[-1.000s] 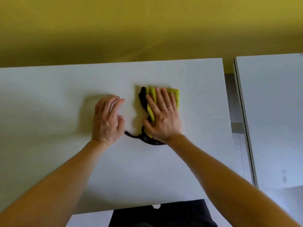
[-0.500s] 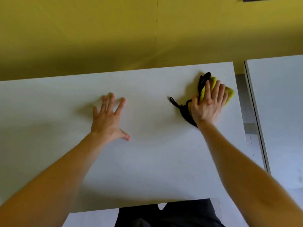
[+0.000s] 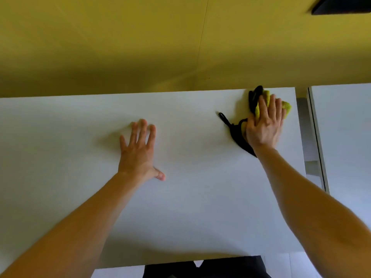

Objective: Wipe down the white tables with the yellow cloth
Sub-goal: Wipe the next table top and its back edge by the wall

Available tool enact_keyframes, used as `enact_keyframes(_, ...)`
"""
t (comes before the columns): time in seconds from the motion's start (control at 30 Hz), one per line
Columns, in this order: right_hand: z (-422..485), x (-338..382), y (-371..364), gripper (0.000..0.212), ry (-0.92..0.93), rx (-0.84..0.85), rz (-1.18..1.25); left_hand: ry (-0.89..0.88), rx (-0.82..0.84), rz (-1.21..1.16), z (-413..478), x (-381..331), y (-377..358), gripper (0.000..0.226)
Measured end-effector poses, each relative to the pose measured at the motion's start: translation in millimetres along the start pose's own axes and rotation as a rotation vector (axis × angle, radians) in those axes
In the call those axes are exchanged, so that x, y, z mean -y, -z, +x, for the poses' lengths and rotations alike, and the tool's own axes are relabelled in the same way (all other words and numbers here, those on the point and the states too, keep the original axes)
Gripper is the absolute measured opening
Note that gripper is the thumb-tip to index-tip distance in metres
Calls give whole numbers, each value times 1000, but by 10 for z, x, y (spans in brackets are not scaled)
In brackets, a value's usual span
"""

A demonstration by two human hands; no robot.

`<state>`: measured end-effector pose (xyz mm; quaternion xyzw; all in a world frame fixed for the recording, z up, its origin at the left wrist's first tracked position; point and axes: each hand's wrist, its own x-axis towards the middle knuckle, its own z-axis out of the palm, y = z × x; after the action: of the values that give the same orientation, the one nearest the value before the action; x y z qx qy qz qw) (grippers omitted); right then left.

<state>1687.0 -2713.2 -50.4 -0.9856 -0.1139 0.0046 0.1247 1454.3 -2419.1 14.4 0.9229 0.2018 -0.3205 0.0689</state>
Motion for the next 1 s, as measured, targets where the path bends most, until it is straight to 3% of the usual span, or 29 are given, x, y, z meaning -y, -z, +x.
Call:
enact_keyframes(0.07,-46,481,-157,75,-105,-54,3,-5,8,5,-5,13,3,177)
enact_keyframes(0.1,-123,843,-239,75,-33,-68,32,0,8,9,-8,20,2,177)
enact_keyframes(0.23,-438,2066,-412,74,596,165,82,23,-19,24,-21,10,11,174)
enact_keyframes(0.33,-222,1833,-406,71,819,216,64,19,-19,21,-25,9,3,174)
enact_keyframes(0.43,189,851,-280,69,679,110,71,-2,-1,15,-36,4,4,177)
enact_keyframes(0.53,514,-6,-29,57,207,1,17,-6,-5,3,-40,-14,-1,176)
enact_keyframes(0.6,506,83,-95,61,-42,-69,22,-1,-1,15,-31,-22,6,176)
enact_keyframes(0.67,261,640,-305,68,86,-112,54,7,13,29,-37,-23,9,176)
enact_keyframes(0.77,-307,1693,-445,84,571,117,98,21,-5,52,-36,-31,21,176)
enact_keyframes(0.83,-463,1910,-396,77,779,214,100,33,-25,70,-46,-56,24,176)
enact_keyframes(0.9,-259,1567,-358,70,839,185,123,38,-28,89,-37,-90,37,177)
enact_keyframes(1.0,162,467,-150,64,600,94,101,30,-14,87,-32,-114,60,180)
